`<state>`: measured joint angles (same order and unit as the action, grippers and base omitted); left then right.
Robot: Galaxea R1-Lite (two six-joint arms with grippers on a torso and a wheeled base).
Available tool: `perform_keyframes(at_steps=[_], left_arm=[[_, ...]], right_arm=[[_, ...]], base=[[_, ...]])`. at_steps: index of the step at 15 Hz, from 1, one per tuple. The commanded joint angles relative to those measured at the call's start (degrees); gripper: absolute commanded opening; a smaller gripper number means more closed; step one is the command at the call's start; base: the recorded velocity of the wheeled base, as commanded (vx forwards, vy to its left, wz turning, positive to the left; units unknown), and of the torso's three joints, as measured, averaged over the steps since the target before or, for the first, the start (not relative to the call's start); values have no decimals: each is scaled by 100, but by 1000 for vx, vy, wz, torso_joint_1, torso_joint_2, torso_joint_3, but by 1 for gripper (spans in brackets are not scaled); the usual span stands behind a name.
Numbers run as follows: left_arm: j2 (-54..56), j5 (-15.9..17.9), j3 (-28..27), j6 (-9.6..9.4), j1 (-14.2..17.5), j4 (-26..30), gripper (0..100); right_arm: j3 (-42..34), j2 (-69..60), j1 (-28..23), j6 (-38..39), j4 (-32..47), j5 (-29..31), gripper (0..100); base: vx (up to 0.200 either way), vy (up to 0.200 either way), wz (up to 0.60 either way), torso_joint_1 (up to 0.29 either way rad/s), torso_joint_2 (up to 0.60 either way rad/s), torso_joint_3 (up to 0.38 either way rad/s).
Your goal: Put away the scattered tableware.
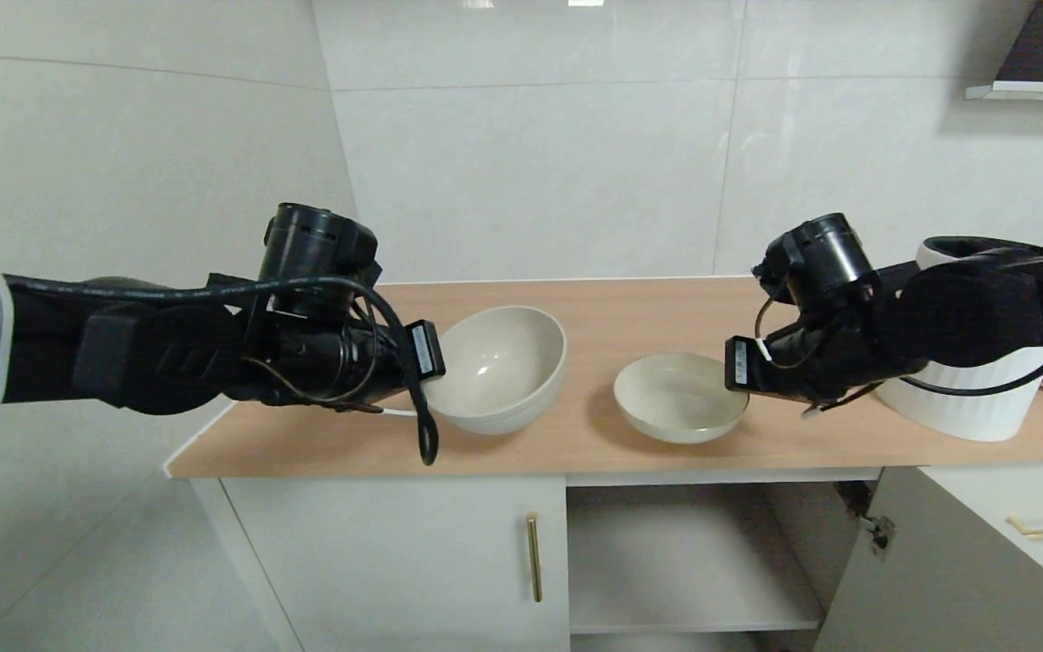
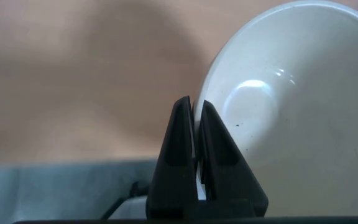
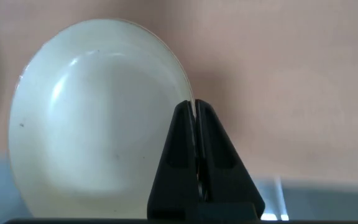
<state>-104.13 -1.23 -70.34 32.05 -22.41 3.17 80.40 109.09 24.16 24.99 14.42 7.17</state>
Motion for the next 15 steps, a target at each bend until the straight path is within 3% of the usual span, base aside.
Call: perform_keyframes(at_steps=[1,2,6,9,15], left_arm=[[446,9,389,-76,-1,-18,0],[675,53,565,-94,-1,-18,0],[1853,844,1488,-85,-9,-115,0],[2002,879,2015,-94,-88,-756,0],[1888,853,2068,-85,-308,-792,0]], right_arm=[[-710,-1022,1,-100,78,-392,0],[-973,-1241,1,-100,87,-453,0],[-1747,-1927,1,-56,52,-515,0],[-2221,-2305,1,-47,26,-805,0],[-2652,-2164,1,-100,-379,-778,0]], base=[[0,0,0,0,0,0],[0,0,0,0,0,0],[0,0,0,0,0,0],[0,0,0,0,0,0],[0,0,0,0,0,0]])
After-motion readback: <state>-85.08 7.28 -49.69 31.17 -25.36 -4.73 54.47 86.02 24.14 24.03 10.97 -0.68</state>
